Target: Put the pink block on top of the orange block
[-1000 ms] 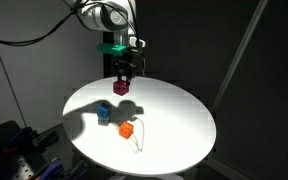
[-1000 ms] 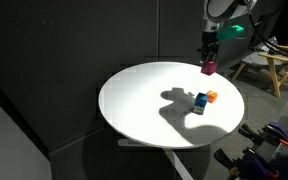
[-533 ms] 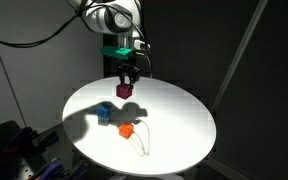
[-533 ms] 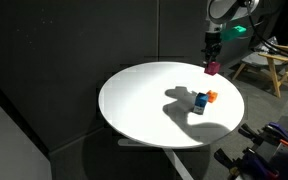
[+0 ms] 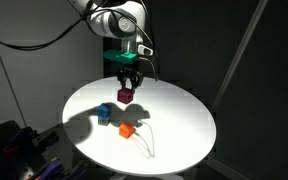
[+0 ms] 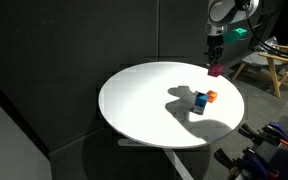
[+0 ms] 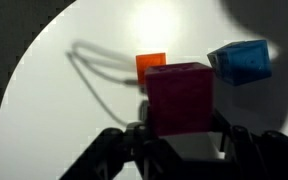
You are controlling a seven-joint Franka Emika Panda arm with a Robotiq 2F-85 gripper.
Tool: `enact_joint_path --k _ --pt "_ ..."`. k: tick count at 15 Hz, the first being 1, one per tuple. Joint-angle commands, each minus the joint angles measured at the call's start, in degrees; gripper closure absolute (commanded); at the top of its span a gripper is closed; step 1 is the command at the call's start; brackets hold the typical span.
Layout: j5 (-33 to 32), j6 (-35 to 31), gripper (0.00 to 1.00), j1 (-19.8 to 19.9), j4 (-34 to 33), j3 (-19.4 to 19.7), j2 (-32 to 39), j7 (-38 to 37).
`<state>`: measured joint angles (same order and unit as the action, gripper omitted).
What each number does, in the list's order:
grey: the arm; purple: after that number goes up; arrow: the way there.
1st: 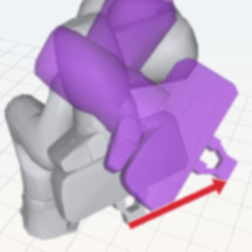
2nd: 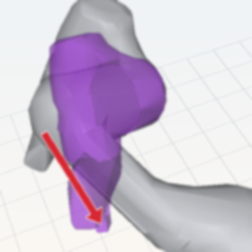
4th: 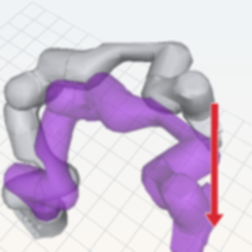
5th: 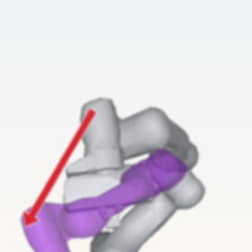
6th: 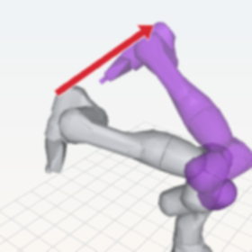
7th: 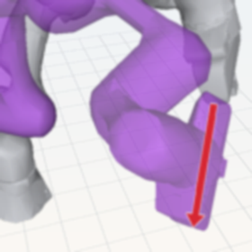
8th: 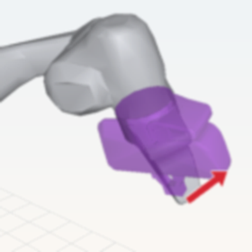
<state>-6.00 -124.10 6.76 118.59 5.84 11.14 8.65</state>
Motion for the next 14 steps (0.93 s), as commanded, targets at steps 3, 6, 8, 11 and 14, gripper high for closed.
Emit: enact_joint_path --k 3,6,8,11,14 --pt "0.00 0.23 0.44 0.04 -0.07 -0.04 0.23 0.00" --pt "0.00 0.22 0.44 0.01 -0.07 -0.08 0.35 0.00" --pt "0.00 0.22 0.44 0.00 -0.07 -0.08 0.35 0.00" --pt "0.19 0.23 0.69 0.07 0.00 -0.10 0.35 0.20" --pt "0.44 -0.30 0.69 0.23 0.34 -0.05 0.43 0.28"
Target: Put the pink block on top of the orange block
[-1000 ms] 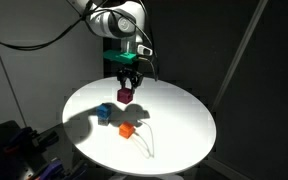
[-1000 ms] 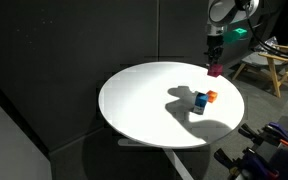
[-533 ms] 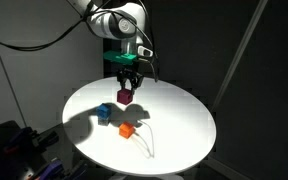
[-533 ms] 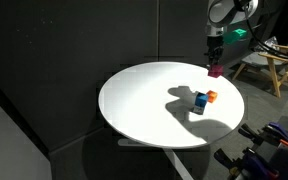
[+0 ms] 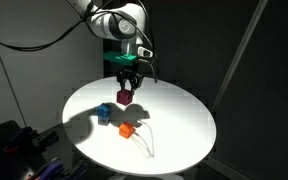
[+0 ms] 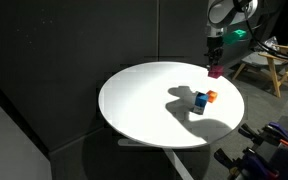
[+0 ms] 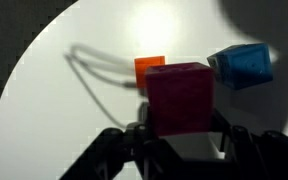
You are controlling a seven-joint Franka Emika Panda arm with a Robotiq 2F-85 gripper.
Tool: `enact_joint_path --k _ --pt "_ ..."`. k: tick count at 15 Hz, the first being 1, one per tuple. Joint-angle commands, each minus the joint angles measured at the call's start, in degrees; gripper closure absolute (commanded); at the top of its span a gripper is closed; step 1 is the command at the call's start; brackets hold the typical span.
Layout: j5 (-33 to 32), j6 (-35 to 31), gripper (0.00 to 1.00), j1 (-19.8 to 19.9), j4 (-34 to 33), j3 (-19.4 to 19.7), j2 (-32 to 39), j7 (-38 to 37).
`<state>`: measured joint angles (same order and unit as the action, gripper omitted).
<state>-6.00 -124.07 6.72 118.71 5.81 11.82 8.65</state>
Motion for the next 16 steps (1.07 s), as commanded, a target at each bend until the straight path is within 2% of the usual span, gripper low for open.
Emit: enact_joint_path --k 1,7,16 --pt "0.42 -0.61 0.69 0.33 0.40 0.03 -0.28 0.29" --pt "0.03 -3.63 0.69 0.58 1.87 0.26 -0.16 0.91" --pt "-0.26 -8.68 0.69 1.56 2.24 0.75 4.23 1.96"
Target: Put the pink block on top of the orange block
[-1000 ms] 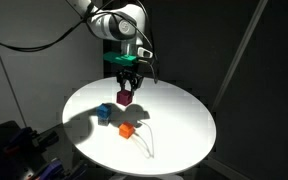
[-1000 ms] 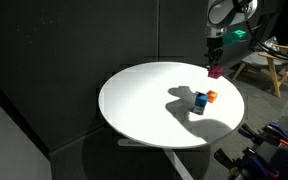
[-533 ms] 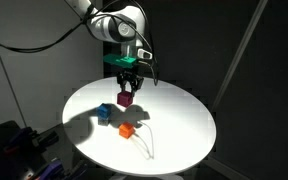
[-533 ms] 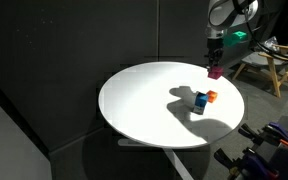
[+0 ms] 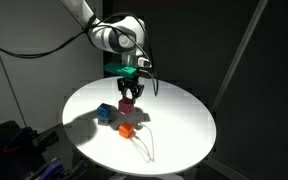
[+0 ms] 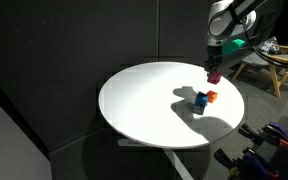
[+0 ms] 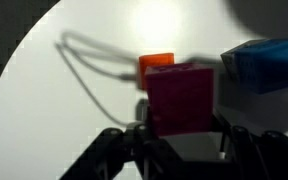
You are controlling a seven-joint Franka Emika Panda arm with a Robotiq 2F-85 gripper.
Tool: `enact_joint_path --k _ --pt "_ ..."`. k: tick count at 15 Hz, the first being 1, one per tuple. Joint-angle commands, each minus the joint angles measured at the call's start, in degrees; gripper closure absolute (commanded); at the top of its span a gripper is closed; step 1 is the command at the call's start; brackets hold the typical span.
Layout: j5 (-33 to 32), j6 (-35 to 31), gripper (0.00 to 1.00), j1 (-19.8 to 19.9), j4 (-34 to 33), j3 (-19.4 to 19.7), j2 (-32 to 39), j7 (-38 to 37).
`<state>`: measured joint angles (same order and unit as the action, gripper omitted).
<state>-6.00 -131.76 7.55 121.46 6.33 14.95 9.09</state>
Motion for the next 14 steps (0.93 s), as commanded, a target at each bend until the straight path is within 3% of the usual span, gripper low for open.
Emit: enact_joint_path --k 1,14 --pt "-0.30 -1.08 0.69 0.90 -0.65 0.29 1.58 1.80" --pt "-0.70 -2.91 0.69 1.15 -2.17 0.86 6.73 0.90"
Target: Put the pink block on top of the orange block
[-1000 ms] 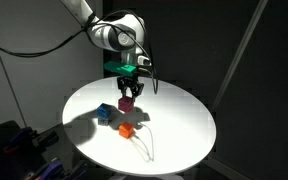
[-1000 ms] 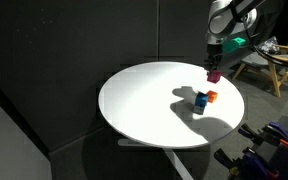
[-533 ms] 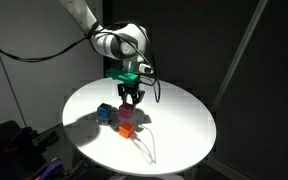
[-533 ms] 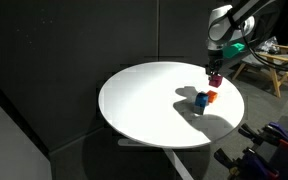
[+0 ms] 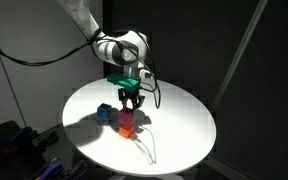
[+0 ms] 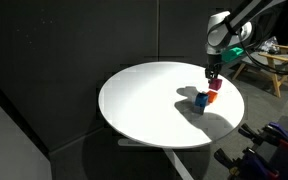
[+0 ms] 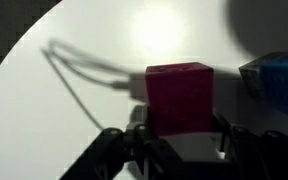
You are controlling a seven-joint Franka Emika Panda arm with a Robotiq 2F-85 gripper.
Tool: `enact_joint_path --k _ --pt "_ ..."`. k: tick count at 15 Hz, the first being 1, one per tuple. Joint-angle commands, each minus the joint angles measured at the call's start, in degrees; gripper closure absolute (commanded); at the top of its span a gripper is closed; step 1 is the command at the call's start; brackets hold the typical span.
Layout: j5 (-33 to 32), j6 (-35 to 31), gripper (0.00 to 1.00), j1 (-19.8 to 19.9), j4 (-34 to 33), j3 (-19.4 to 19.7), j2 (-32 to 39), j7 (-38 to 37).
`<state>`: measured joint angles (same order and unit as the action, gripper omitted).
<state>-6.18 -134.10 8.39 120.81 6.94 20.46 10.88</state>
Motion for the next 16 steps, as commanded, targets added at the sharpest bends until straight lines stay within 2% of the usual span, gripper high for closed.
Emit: enact_joint_path --k 1,16 --pt "-0.31 -0.59 0.69 0.37 -1.77 0.26 1.54 -1.00" --pt "-0.40 -0.39 0.69 0.63 -3.58 0.30 4.61 -0.71"
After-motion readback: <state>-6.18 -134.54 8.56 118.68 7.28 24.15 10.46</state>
